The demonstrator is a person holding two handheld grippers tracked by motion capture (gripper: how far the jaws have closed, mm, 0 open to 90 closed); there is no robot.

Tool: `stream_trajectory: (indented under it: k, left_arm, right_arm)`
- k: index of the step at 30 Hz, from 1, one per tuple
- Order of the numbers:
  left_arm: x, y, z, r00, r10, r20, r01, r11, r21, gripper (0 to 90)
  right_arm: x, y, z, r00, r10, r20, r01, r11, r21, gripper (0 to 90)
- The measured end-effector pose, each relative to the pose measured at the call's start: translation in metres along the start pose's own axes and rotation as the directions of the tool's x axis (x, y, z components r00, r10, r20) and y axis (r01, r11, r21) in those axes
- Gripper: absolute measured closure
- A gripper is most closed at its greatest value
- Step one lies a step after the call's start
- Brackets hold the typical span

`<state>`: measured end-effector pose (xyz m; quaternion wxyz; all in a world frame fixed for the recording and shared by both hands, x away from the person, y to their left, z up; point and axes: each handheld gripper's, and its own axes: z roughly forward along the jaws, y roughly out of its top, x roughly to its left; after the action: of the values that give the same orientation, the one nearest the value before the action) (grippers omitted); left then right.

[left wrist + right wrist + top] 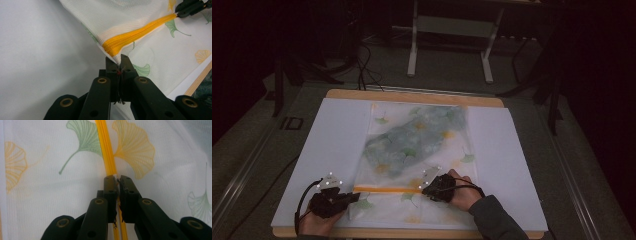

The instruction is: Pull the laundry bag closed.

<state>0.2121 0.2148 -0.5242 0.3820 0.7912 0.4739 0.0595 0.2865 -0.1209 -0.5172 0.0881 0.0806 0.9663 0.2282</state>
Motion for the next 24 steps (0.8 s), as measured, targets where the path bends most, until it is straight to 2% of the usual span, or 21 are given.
stream_trajectory:
  k: [24]
  left_arm:
    - [0.0, 0.0, 0.0, 1.0, -0.003, 0.002, 0.003, 1.0, -0.001, 88.2]
  right_arm:
    - [-0.004, -0.018, -0.009, 0.9999, 0.017, 0.002, -0.017, 1.0, 0.015, 84.7]
